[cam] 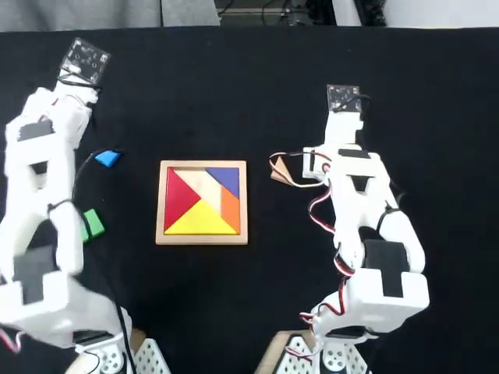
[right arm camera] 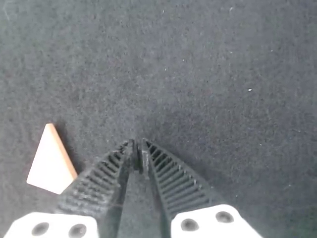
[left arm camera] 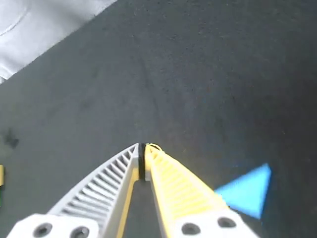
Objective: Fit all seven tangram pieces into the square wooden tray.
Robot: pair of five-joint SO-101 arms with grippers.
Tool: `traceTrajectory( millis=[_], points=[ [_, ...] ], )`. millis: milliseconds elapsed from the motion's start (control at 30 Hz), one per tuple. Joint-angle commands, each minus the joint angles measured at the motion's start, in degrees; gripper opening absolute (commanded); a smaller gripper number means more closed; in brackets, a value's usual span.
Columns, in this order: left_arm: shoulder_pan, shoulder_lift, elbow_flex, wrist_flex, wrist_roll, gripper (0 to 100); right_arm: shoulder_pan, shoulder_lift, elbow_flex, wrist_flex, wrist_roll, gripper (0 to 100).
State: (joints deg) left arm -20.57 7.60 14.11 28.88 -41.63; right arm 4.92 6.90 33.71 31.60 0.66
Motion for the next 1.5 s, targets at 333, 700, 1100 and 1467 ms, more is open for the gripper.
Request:
traceTrajectory(
  millis=[333, 700, 1100, 1467],
  points=[
    [-2.07, 17.23, -2.15, -8.26, 2.81, 3, -2.2, -0.31, -3.65, -1.05, 4.13, 1.1],
    [-1.71, 17.05, 5.49, -7.3, -2.02, 3, -2.2, -0.31, -3.65, -1.05, 4.13, 1.1],
    [-3.74, 5.71, 4.7, 7.3, -6.95, 3, -2.29, -0.31, -3.65, -1.05, 4.13, 1.1],
    [7.52, -1.32, -9.8, 31.03, -12.92, 15, -2.2, -0.31, -3.56, -1.05, 4.13, 1.1]
  ],
)
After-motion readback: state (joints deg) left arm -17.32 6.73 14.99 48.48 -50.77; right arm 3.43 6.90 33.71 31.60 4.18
